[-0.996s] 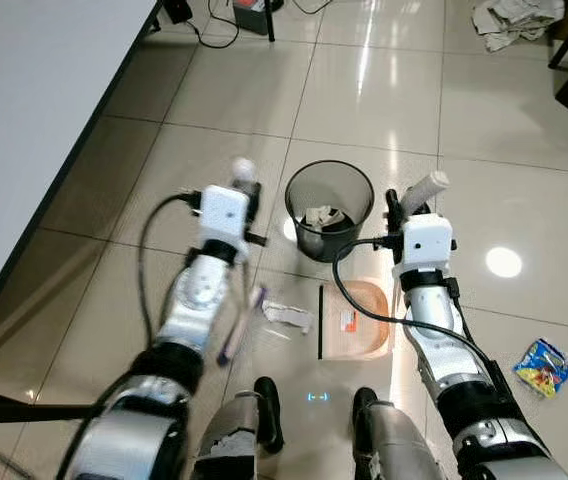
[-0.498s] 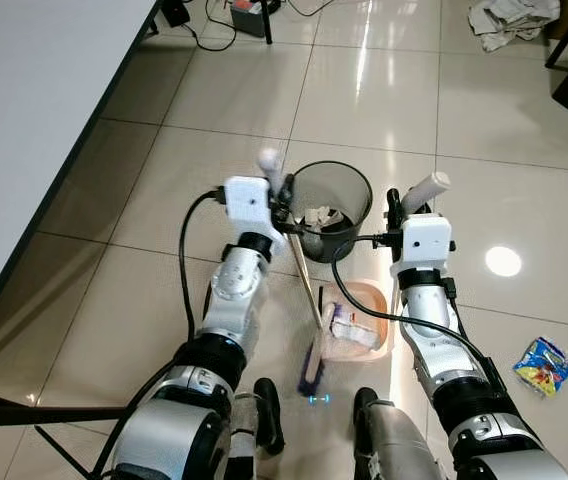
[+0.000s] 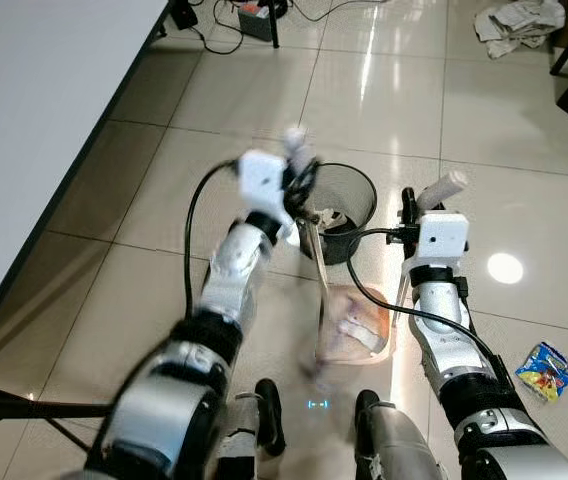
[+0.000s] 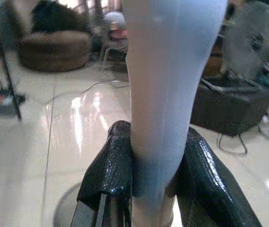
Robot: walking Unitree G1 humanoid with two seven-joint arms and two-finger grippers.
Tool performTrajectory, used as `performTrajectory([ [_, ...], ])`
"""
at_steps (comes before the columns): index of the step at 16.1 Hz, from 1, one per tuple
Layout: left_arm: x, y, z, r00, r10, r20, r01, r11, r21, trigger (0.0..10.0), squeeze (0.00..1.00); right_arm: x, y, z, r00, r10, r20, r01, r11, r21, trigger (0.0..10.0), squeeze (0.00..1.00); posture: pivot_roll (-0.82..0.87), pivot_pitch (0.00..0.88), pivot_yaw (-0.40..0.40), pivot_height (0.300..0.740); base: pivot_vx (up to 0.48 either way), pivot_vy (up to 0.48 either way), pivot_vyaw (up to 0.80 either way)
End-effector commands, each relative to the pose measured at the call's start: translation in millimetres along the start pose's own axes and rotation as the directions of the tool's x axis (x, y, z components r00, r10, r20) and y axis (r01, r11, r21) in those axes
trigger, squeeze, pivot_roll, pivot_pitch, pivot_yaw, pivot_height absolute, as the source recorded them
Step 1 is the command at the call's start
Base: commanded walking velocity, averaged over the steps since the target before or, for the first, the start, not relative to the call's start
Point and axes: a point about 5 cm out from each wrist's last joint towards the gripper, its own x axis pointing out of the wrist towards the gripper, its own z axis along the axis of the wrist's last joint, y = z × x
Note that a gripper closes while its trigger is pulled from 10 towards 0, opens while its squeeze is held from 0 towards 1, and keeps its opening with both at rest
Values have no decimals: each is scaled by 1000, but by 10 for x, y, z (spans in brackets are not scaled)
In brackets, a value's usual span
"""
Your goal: Sweep floor
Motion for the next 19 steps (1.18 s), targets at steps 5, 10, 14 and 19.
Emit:
performTrajectory([
  [5, -340, 588, -1, 998, 9, -67, 4, 981, 194, 10000, 0, -53, -158, 50, 998, -64, 17, 62, 993, 102, 10000, 0, 24, 138, 131, 740, 0, 0, 0],
  [10, -895, 964, -260, 950, 273, -153, -232, 942, 241, 10000, 0, 114, -268, 496, 989, -50, 137, 19, 976, 219, 10000, 0, 12, 116, 123, 740, 0, 0, 0],
  [14, -1265, 1029, -398, 900, 392, -189, -339, 904, 262, 10000, 0, 257, -378, 871, 981, -31, 190, -34, 943, 332, 10000, 0, -5, 112, 121, 740, 0, 0, 0],
  [19, -1435, 905, -412, 902, 377, -208, -323, 912, 252, 10000, 0, 384, -482, 1116, 980, -7, 198, -76, 911, 405, 10000, 0, 4, 108, 107, 740, 0, 0, 0],
])
